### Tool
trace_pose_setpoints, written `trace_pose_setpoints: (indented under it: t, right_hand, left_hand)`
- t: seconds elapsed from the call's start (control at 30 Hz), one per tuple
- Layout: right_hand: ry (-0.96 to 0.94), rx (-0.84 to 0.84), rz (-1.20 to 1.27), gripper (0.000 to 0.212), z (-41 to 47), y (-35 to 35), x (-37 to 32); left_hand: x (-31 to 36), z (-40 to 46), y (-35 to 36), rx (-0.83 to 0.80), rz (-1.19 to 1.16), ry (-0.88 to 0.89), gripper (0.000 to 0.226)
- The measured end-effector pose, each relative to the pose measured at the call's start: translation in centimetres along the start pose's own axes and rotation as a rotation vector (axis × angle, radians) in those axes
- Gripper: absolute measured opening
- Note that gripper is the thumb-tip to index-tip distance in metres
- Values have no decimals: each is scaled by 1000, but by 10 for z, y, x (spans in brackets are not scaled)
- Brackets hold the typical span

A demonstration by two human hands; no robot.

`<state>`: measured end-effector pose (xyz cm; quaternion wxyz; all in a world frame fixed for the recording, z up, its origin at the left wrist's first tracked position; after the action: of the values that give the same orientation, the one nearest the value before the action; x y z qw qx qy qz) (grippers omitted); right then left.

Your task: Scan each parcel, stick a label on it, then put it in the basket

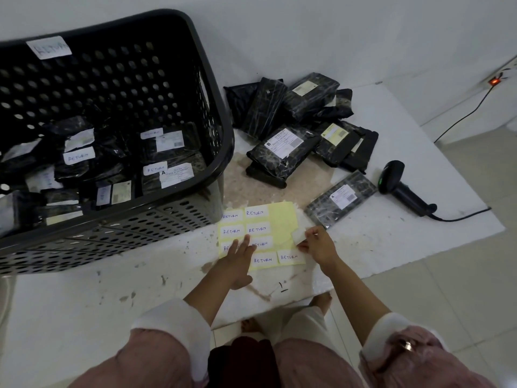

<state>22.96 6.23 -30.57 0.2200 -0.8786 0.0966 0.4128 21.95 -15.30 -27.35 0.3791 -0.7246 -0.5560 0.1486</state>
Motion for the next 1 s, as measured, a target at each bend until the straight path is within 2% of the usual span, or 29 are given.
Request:
trace_pose_setpoints:
  t: [0.13,0.47,0.63,0.77,0.87,0.93,1.0]
  right_hand:
    - [16,-7,45,23,-3,-8,-2]
    - [-145,81,225,13,-21,-32,-8]
    - [-146,7,329,17,-29,-45,-36]
    - [-154,-58,391,13,-37,-52,-59]
    - [-235,-42,351,15,-45,-51,-71]
    - [-338,-11,232,16,-50,-45,-78]
    - [-481,17,33,13,-56,-38,-80]
  left_hand:
    - [1,-1,0,-9,16,-3,81]
    - [4,-1,-1,-2,48,-18,79]
    - [9,1,-14,115,7,-2,57]
    - [11,-1,-28,370,-229,-25,26]
    - [22,-4,-43,580,-490,46,15]
    - [42,-5,-58,568,-811,33,16]
    - [67,-5,-72,458,-1124,5,23]
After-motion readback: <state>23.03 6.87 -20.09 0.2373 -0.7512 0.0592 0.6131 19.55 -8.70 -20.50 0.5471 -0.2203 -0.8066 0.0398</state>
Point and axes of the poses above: each hand's wrist, its own z-axis towards the middle knuckle, its own y-axis out of the palm, x = y × z, the point moved 3 cm from there along z, towards the middle knuckle, and after that the axes turned 7 degrees about x, right-handed, at the moved point
